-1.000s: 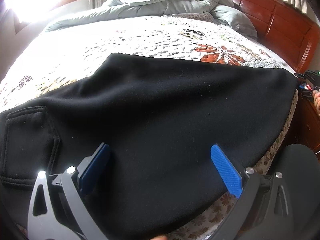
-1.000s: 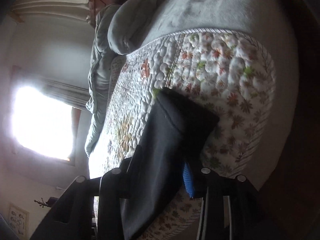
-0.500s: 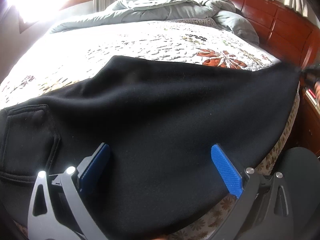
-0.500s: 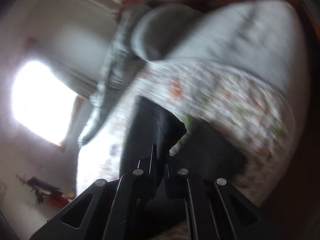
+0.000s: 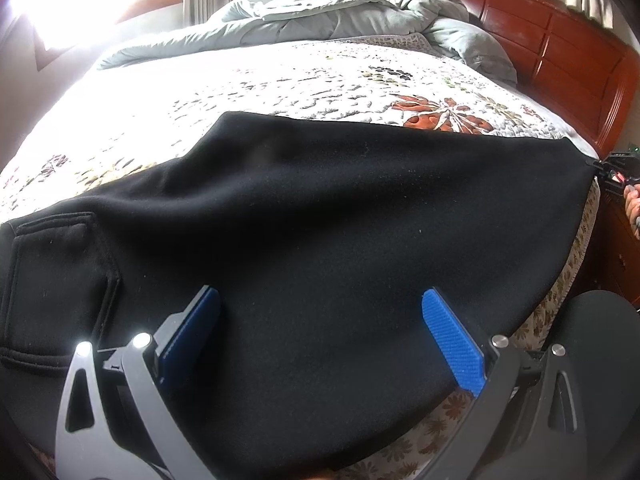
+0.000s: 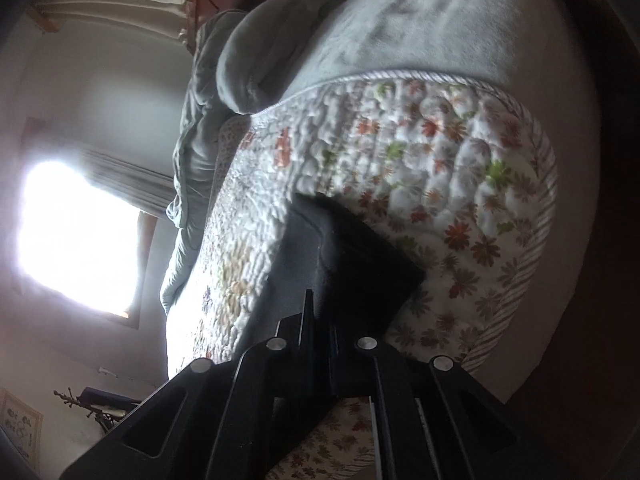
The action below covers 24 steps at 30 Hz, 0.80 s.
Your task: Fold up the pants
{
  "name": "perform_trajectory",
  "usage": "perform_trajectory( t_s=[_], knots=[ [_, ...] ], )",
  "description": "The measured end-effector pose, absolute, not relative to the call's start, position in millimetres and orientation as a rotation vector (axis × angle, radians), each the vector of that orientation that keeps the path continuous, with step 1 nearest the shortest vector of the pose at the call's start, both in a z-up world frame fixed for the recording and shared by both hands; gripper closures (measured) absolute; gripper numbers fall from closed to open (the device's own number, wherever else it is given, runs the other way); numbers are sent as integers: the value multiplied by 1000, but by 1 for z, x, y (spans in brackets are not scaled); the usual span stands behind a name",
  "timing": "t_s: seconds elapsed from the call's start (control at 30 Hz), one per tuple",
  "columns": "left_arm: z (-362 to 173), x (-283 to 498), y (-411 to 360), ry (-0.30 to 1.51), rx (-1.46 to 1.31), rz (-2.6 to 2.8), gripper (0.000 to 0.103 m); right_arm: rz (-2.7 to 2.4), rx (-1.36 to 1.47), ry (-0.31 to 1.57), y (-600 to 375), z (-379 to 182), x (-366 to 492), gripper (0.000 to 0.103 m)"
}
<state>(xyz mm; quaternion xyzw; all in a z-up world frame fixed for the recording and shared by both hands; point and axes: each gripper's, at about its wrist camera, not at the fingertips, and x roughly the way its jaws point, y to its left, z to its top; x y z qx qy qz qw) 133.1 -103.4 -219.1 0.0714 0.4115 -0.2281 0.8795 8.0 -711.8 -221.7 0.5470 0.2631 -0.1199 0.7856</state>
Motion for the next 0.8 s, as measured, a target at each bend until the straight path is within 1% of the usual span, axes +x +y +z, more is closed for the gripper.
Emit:
perform_trajectory(
  t_s=[0.1, 0.23, 0.27, 0.3, 0.37, 0.4, 0.47, 0.53, 0.63, 0.7, 0.73, 0.8],
  knots=[
    [-219, 134, -104, 861, 151, -477, 2, -223, 1259, 565, -717, -237, 4, 95],
    [-219, 135, -105, 860, 152, -476, 2, -200, 1288, 545, -716, -234, -6, 82],
    [-219, 134, -105, 859, 152, -475, 2, -185, 1288, 551, -713, -233, -7, 82],
    [-219, 134, -105, 858, 152, -474, 2, -175, 1268, 568, -710, -231, -5, 82],
    [-219, 134, -105, 859, 154, -472, 2, -255, 1176, 634, -708, -228, -2, 94],
    [-218, 134, -105, 862, 156, -472, 2, -266, 1173, 655, -708, -229, 0, 97],
    [-217, 135, -106, 872, 159, -472, 3, -282, 1117, 696, -706, -222, 7, 96],
    [-213, 136, -105, 888, 155, -473, 3, -320, 1028, 708, -698, -201, 10, 82],
    [-205, 135, -101, 904, 117, -484, 3, -473, 763, 724, -671, -148, 10, 79],
    [-197, 132, -97, 895, 90, -488, 3, -353, 649, 675, -640, -112, 23, 78],
    [-192, 131, -96, 885, 82, -485, 3, -268, 608, 679, -626, -103, 34, 75],
    [-188, 130, -95, 873, 74, -474, 3, -15, 514, 769, -579, -92, 78, 67]
  ],
)
